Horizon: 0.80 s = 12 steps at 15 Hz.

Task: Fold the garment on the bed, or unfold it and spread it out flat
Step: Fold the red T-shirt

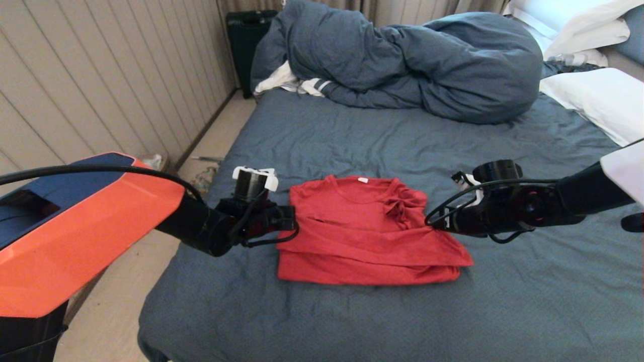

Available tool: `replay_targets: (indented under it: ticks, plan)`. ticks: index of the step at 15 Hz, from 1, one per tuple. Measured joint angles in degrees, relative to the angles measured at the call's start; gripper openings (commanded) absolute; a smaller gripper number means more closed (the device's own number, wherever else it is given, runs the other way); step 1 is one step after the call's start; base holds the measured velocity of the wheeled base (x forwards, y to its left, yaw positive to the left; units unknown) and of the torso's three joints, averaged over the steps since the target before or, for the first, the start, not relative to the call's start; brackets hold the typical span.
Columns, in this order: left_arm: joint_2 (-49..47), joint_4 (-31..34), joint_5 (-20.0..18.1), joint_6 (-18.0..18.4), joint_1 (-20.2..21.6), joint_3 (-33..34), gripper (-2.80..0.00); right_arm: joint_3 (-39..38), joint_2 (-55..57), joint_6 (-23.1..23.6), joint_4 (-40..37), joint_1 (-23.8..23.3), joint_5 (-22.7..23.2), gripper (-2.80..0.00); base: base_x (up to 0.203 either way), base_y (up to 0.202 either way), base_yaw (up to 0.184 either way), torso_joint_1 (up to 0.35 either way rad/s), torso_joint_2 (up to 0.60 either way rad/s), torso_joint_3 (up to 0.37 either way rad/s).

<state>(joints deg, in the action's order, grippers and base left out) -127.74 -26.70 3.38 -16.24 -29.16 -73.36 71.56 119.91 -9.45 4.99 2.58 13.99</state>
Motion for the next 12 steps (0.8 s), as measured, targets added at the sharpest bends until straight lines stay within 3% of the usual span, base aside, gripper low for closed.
replay_targets:
  ticks: [12]
  plan:
    - [-2.19,1.68,0.0,0.98,1.18,-4.86,-2.8,5.77,2.32,0.0,-1.74,0.09,-1.32,-2.8,0.0,0.0,0.0,0.0,0.0,0.0]
